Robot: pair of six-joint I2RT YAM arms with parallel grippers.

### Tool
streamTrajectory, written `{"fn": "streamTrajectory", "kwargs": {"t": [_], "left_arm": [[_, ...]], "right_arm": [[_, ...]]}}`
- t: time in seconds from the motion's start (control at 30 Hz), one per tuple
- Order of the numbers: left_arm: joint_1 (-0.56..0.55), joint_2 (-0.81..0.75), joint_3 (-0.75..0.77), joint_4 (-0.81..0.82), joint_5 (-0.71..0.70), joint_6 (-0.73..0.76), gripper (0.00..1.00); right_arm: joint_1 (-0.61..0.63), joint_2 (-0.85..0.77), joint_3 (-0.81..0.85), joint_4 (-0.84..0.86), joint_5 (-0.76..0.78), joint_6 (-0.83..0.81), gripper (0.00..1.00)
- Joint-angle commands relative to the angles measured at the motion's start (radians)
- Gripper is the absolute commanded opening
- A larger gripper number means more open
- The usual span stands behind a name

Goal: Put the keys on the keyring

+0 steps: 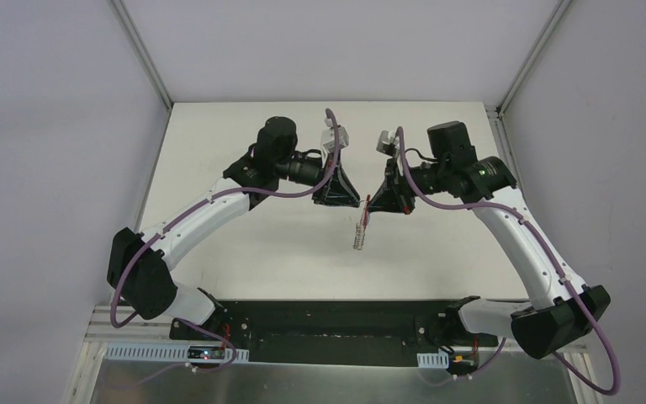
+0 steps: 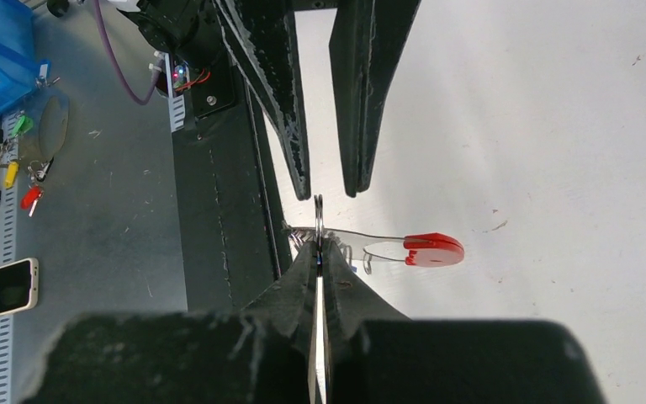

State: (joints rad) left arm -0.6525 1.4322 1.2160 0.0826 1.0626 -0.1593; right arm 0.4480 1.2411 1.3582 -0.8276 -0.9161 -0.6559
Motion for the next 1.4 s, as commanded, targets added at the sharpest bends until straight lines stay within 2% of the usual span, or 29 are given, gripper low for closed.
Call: {"fn": "streamTrajectory", "kwargs": {"t": [0.0,0.17,0.4,0.63,1.0,1.23,1.37], "left_arm": [[-0.006,-0.006,0.085,-0.074,-0.009,0.087,0.26],[-0.024,0.014,0.114,-0.108,-0.013,0.113,0.37],[-0.058,0.038,0.169,-0.215,-0.022,0.203,0.38],[-0.071,0.048,0.187,-0.25,-0.026,0.229,0.27],[-0.072,0.054,0.201,-0.251,-0.025,0.217,0.22],[-0.072,0.06,0.196,-0.23,-0.022,0.198,0.01],[-0.072,0.058,0.192,-0.235,-0.022,0.195,0.0]], "right_arm": [[0.013,0.01,0.036,-0.003,-0.014,-0.014,0.0],[0.012,0.014,0.023,0.008,-0.024,-0.007,0.0],[0.015,0.011,0.012,0.024,-0.027,0.007,0.0],[0.013,0.005,0.008,0.027,-0.024,0.009,0.0],[0.014,-0.003,-0.008,0.027,-0.023,0.007,0.0],[0.013,-0.002,-0.012,0.032,-0.026,0.009,0.0],[0.012,-0.005,-0.013,0.042,-0.025,0.017,0.0]]}}
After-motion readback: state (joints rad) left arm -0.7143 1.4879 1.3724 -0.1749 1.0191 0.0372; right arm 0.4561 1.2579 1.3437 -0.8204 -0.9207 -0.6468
